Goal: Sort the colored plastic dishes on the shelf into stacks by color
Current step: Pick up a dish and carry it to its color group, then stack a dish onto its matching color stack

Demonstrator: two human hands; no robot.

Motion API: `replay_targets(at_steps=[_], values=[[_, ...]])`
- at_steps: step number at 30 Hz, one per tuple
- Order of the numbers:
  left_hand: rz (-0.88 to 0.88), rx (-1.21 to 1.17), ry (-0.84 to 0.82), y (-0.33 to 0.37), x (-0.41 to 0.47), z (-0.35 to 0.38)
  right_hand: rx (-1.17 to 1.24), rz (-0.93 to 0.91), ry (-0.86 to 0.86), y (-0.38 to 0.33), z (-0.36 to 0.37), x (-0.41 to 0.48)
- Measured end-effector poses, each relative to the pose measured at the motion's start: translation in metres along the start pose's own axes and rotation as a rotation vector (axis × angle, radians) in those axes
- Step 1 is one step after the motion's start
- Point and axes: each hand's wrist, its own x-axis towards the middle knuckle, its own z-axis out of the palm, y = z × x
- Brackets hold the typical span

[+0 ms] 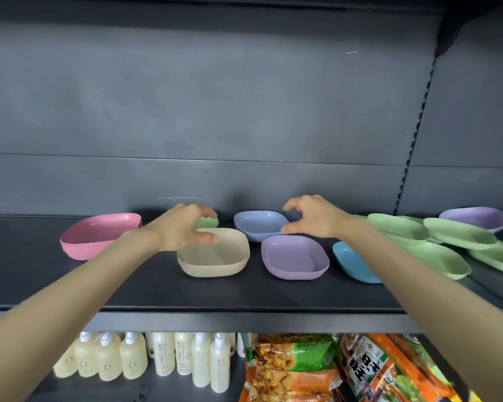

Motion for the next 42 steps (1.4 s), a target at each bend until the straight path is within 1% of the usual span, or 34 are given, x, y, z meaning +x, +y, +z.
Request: replay_targets(at_steps=[5,11,17,21,26,30,36,42], values=[[0.145,0.021,0.05,0.071,0.036,-0.013,-0.145,0.038,0.105,0.041,-0.053,-0.028],[0.3,0.115,0.105,0.175,0.071,-0.011,-0.176,0.088,0.208,0.11,-0.109,-0.081],[0.335,0.193,0.107,0.271,0.087,0.012,-0.23,0.13,0.208,0.18,-0.151,-0.132],[0.32,0.219,0.091,0.312,0.093,0.035,-0.254,0.134,0.2,0.222,-0.162,-0.158],[0.29,0.224,0.049,0.344,0.102,0.051,-0.23,0.154,0.143,0.259,-0.167,-0.167],[0.274,0.232,0.048,0.356,0.117,0.053,-0.206,0.134,0.14,0.279,-0.167,-0.157],[0.239,0.182,0.005,0.35,0.148,0.075,-0.164,0.137,0.1,0.311,-0.153,-0.129],[0.264,0.037,-0.037,0.338,0.198,0.115,-0.144,0.183,0.035,0.351,-0.14,-0.105]])
